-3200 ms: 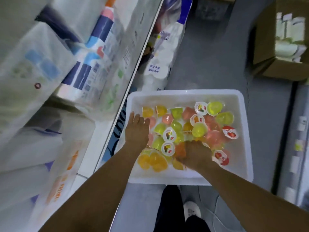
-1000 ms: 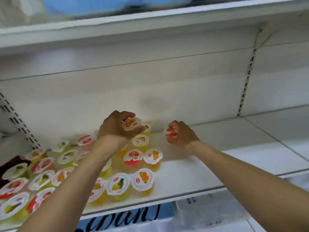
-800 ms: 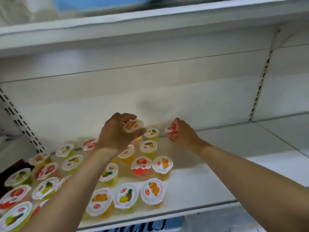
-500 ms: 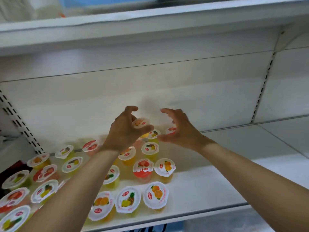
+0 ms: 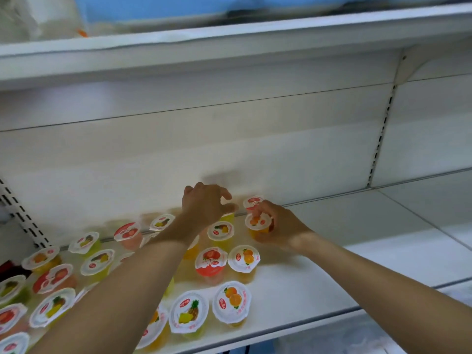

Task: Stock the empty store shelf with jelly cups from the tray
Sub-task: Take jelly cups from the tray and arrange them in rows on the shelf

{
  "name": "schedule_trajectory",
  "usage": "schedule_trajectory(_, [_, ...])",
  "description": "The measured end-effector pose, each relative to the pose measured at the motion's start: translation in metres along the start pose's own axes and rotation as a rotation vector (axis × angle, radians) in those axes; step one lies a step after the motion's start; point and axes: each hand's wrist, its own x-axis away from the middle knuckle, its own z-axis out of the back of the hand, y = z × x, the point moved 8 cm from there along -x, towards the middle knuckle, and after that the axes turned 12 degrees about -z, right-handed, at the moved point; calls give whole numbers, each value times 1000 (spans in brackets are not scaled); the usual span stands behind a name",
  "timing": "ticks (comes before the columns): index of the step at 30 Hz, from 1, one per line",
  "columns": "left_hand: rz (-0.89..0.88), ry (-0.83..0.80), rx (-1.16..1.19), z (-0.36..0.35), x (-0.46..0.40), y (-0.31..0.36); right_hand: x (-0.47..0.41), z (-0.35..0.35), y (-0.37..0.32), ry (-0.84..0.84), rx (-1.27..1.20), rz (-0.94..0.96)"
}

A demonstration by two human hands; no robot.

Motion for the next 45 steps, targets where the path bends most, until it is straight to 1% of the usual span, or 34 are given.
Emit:
schedule_trajectory(3, [5, -41, -110, -14, -7, -5, -5, -11, 4, -18, 10, -30])
schedule_trajectory(6, [21, -31, -85, -20, -8, -12, -8, -18, -2, -42, 1, -6])
schedule_trajectory(9, [24, -23, -127, -20, -8, -15, -10, -24, -6, -59, 10, 2])
schedule_trajectory(14, [42, -68, -141, -23, -7, -19, -2, -15, -9, -49, 33, -9])
schedule_trajectory(16, [45, -49, -98, -18, -4, -14, 7, -3, -8, -19, 88, -11])
schedule_trajectory(18, [19, 13, -26, -6, 0, 2, 19, 18, -1, 79, 193, 3])
schedule_trajectory(21, [-90, 93, -7, 10, 6, 52, 49, 63, 11, 322, 281, 86])
schedule_trajectory(24, [-176, 154, -65, 18, 6, 118, 84, 105, 38, 467, 402, 98])
schedule_trajectory(26, [-253, 219, -34, 20, 7, 168, 113, 133, 63, 556, 430, 111])
schedule_trajectory(29, [-371, 301, 58, 17, 12, 249, 159, 174, 111, 619, 480, 64])
schedule_trajectory(32, [-462, 320, 180, -3, 18, 332, 207, 217, 164, 652, 493, -28])
schedule_trajectory(34, [-503, 270, 285, -27, 23, 389, 244, 245, 207, 671, 493, -97])
schedule_trajectory(36, [-566, 195, 329, -56, 29, 448, 282, 271, 256, 672, 505, -177])
schedule_trajectory(39, [-623, 26, 376, -110, 41, 527, 338, 301, 341, 633, 477, -353])
schedule_trajectory(42, [-640, -115, 449, -165, 57, 584, 385, 304, 421, 520, 461, -547])
schedule_trajectory(45, [-615, -307, 471, -224, 72, 622, 419, 286, 486, 376, 419, -700])
